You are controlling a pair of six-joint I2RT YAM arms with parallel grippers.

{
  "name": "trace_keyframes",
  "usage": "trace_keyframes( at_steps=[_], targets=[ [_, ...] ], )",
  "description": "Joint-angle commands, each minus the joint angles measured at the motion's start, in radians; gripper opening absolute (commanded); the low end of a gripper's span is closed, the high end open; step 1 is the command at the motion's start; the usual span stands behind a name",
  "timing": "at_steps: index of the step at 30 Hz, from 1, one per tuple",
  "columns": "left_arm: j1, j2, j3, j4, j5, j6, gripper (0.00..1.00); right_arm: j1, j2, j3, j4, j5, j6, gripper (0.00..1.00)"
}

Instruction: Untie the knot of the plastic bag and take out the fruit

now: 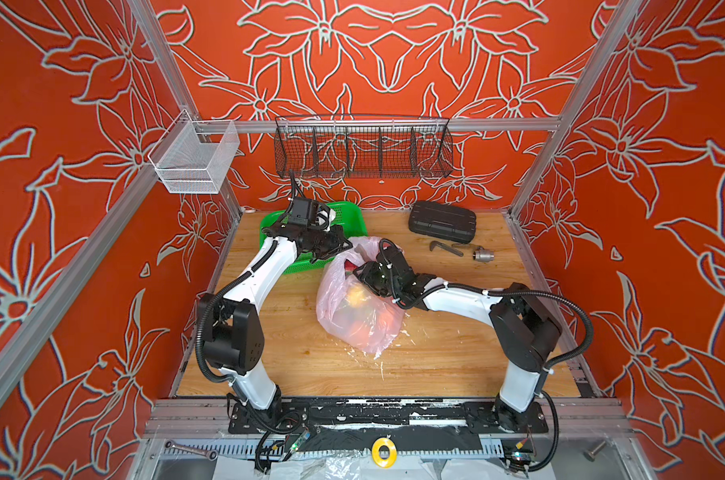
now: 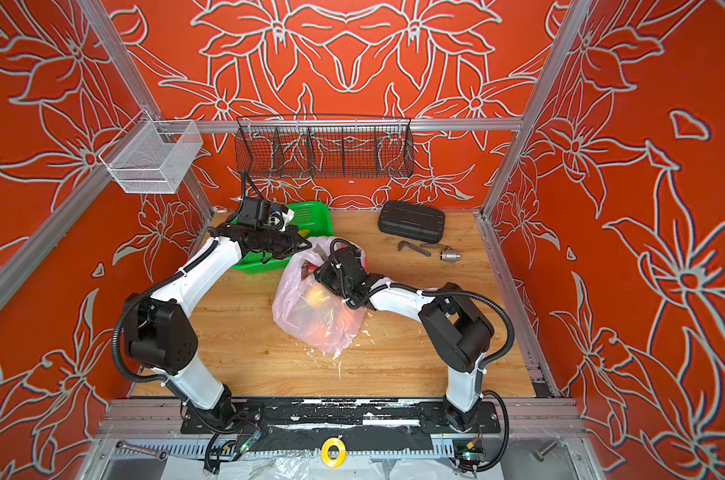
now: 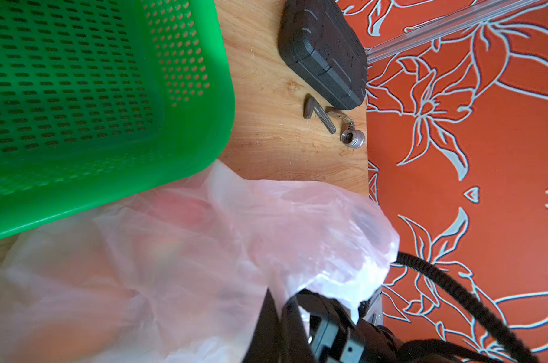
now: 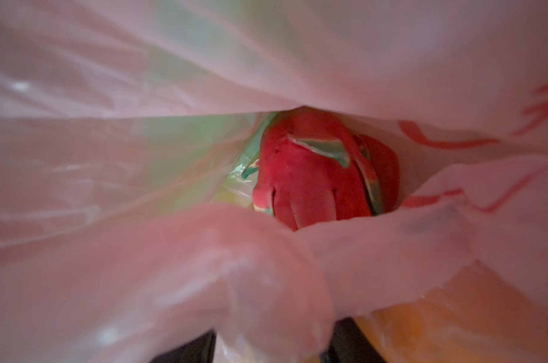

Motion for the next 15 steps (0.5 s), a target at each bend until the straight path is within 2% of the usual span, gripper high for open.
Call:
trace_keyframes(
  at_steps=[1, 3, 5, 11, 15],
  targets=[
    [0.005, -0.012, 0.02, -0.011, 0.003, 0.015, 0.0, -0.001, -0.002, 0.048, -0.132, 0.049, -0.03, 0.24],
    [0.005, -0.012, 0.023, -0.014, -0.004, 0.015, 0.0, -0.001, -0.031, 0.016, -0.136, 0.057, -0.052, 0.08],
    [0.005, -0.009, 0.027, -0.018, -0.017, 0.013, 0.0, -0.001, -0.071, -0.025, -0.136, 0.058, -0.074, 0.0],
    [0.007, 0.009, 0.034, -0.035, -0.054, 0.005, 0.0, 0.0, -0.246, -0.2, -0.102, 0.048, -0.116, 0.0],
    [0.008, 0.015, 0.031, -0.037, -0.074, 0.009, 0.0, 0.001, -0.398, -0.319, -0.155, 0.043, -0.159, 0.0]
  ],
)
